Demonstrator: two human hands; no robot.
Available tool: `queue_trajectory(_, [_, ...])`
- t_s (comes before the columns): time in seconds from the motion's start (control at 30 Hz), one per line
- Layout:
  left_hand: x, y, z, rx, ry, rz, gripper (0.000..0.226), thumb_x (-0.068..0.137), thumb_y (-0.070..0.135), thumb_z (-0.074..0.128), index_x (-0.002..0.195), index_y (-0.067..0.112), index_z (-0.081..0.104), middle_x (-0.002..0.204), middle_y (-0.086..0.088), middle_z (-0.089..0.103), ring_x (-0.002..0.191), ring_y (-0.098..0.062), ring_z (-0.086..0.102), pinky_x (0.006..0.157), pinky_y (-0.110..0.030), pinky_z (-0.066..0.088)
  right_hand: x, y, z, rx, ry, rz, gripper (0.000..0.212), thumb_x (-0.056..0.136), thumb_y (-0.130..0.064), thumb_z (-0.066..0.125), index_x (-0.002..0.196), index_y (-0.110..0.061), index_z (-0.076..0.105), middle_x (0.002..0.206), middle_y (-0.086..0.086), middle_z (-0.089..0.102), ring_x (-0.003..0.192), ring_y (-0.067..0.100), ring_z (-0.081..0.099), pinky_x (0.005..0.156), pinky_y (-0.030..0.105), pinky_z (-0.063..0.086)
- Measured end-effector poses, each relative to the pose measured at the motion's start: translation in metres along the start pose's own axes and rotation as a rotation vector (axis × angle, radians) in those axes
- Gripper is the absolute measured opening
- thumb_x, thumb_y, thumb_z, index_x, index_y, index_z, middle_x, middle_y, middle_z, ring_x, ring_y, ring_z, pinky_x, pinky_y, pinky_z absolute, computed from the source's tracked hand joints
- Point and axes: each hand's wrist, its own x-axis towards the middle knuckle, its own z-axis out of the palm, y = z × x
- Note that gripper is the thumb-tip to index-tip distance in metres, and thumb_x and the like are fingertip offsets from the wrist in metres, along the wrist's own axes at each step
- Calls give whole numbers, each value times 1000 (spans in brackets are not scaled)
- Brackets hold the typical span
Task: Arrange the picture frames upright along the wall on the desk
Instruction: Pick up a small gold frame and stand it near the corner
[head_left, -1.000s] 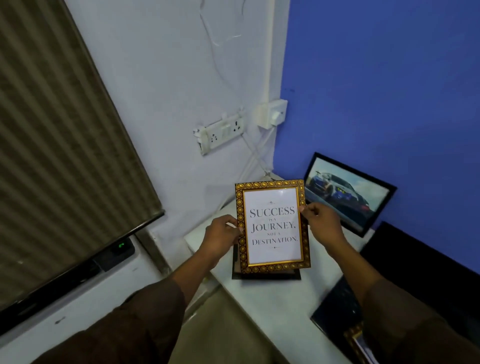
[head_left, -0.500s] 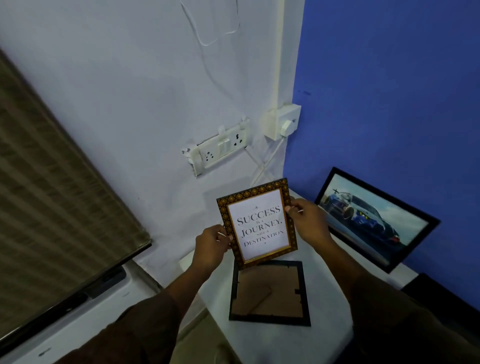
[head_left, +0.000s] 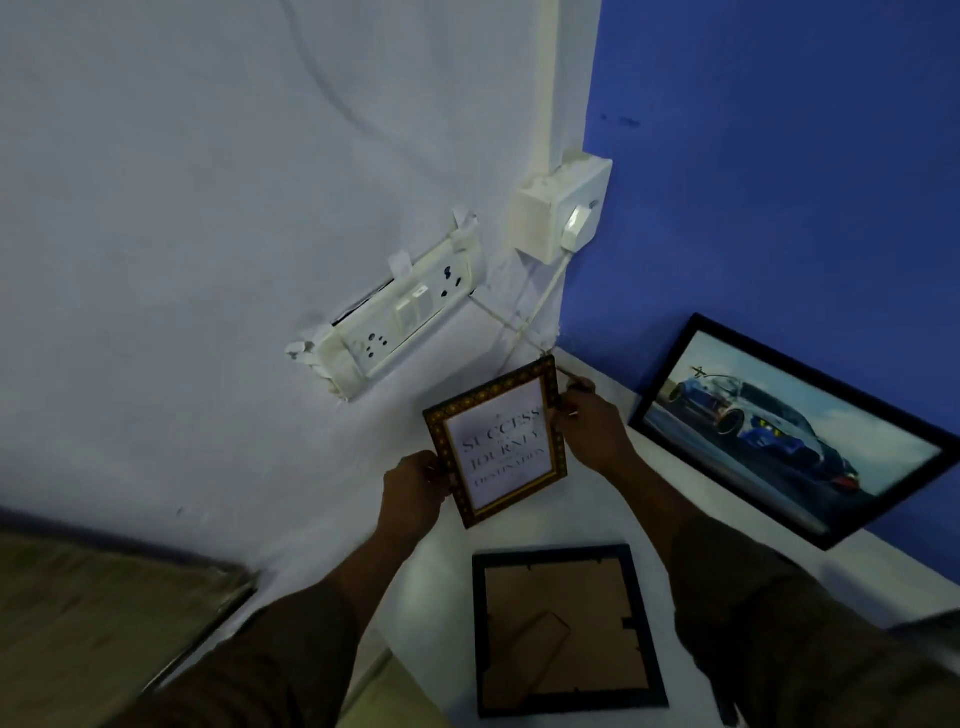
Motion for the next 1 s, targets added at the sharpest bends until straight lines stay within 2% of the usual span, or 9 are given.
queue_trajectory(0.13, [26,-16,6,2,15,-27,18,87,9,70,74,-1,63,78,-18,72,76,-36,71,71,-46,59,29,-3,17,33,-29,46,26,99,-18,54,100,3,69,98,17,72,93,31,68,85,41,54])
queue_trajectory(0.3, [46,-26,12,18,62,-36,10,89,9,69,94,-1,70,91,-19,74,85,-35,71,79,-45,57,50,-2,31,49,-15,24,24,98,-12,54,105,6,68,98,20,73,90,33,68,83,46,56])
queue_trajectory(0.43, [47,-19,19,113,58,-63,18,91,16,67,104,3,68,105,-14,74,96,-30,71,85,-34,52,59,1,32,41,-14,-30,17,98,-12,58,99,1,69,96,18,74,84,25,67,77,41,57])
queue_trajectory(0.57, [45,-14,22,34,91,-135,23,90,20,69,106,2,65,100,-14,75,93,-30,71,82,-32,52,59,3,30,75,-52,-32,30,99,-16,60,125,0,63,116,18,70,106,30,67,94,48,55])
queue_trajectory(0.7, [36,-17,21,-62,88,-165,27,86,20,75,103,3,62,92,-10,72,89,-28,70,82,-36,56,49,15,32,128,-55,56,57,98,-22,63,149,-4,45,142,19,56,128,30,56,107,38,46])
queue_trajectory(0.77, [30,-19,21,-115,49,-228,31,84,20,77,105,5,60,92,-9,70,92,-30,70,83,-38,57,39,24,31,162,-46,87,58,97,-22,65,150,-7,45,142,18,55,126,28,56,101,29,44])
queue_trajectory(0.83, [23,-24,23,-96,-31,-276,39,83,24,77,111,6,57,101,-14,70,97,-30,68,82,-35,56,22,36,27,173,-30,117,55,96,-23,67,146,-9,49,138,17,57,119,25,58,94,24,41])
queue_trajectory(0.93, [-2,-29,32,-65,-190,-368,52,84,34,76,122,8,52,118,-16,65,102,-25,63,74,-25,49,-21,63,22,105,-38,188,52,96,-27,68,143,-12,52,135,17,59,113,22,58,93,26,44])
queue_trajectory(1.0, [-28,-37,41,-60,-271,-426,58,84,40,74,128,10,51,125,-13,60,113,-28,60,85,-30,50,-55,87,25,61,-89,267,57,96,-30,68,146,-13,48,140,18,57,122,26,57,101,33,47])
